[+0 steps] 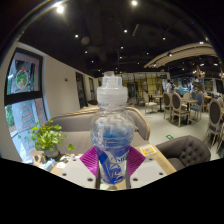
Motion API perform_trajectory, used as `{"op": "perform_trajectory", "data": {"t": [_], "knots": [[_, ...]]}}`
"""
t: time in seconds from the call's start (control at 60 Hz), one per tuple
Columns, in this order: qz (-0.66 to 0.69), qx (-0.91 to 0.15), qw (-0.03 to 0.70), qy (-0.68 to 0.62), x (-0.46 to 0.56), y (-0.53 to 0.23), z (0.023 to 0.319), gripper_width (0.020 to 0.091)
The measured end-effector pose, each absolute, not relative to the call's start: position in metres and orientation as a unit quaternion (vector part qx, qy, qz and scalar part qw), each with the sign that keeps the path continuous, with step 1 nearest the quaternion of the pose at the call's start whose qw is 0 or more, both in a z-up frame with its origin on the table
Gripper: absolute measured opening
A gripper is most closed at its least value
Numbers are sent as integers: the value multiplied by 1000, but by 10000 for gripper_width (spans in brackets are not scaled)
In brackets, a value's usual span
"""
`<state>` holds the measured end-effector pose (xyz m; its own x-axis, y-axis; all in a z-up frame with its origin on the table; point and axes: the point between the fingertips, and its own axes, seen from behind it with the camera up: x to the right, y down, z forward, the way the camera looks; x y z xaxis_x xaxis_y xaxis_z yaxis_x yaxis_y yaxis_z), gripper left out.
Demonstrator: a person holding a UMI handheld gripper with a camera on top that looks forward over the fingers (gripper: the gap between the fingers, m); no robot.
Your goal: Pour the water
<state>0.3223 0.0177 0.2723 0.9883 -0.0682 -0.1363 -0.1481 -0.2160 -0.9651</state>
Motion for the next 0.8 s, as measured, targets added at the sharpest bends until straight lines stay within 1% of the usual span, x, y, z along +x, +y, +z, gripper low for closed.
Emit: {"op": "perform_trajectory", "data": {"t": [0.017,0.083,0.133,0.15,0.283,0.45,0.65,0.683,0.767,0.8], "knots": [[23,-780,621,67,334,15,257,332],[-4,-792,608,63,343,9,239,333],[-17,-801,596,59,350,6,218,332],[-19,-802,594,57,359,3,204,332],[-28,-816,576,41,363,1,160,334],[-17,-827,561,37,363,-1,116,342],[-13,-838,544,37,362,-10,79,342],[-12,-842,538,36,362,-10,70,358],[-14,-829,557,38,363,-14,72,373],[-11,-828,559,39,367,-13,75,397]]}}
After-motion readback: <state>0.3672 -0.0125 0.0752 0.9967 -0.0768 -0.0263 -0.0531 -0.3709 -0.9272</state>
